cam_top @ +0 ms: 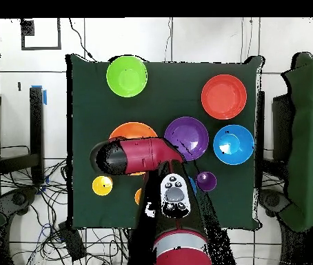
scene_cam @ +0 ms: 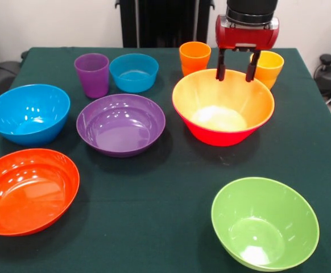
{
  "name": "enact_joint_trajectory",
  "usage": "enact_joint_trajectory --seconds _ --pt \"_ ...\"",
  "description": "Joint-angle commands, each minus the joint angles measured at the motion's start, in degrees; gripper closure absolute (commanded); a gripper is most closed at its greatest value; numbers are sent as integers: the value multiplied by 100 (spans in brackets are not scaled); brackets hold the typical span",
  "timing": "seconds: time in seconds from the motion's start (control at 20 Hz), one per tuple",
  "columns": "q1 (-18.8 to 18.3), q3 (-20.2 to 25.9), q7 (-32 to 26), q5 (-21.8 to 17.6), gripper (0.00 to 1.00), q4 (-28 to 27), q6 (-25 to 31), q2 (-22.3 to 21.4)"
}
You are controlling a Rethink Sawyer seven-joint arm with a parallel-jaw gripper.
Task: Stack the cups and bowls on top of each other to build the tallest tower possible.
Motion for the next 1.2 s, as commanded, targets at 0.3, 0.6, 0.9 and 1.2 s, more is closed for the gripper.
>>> enact_joint_trajectory --seconds 0.3,0.6,0.9,1.2 --pt "7 259 560 281 0 -355 411 27" --pt "-3 289 345 370 0 -716 891 19" --pt "-47 350 312 380 0 -709 788 89" --pt "-130 439 67 481 0 -920 1366 -75"
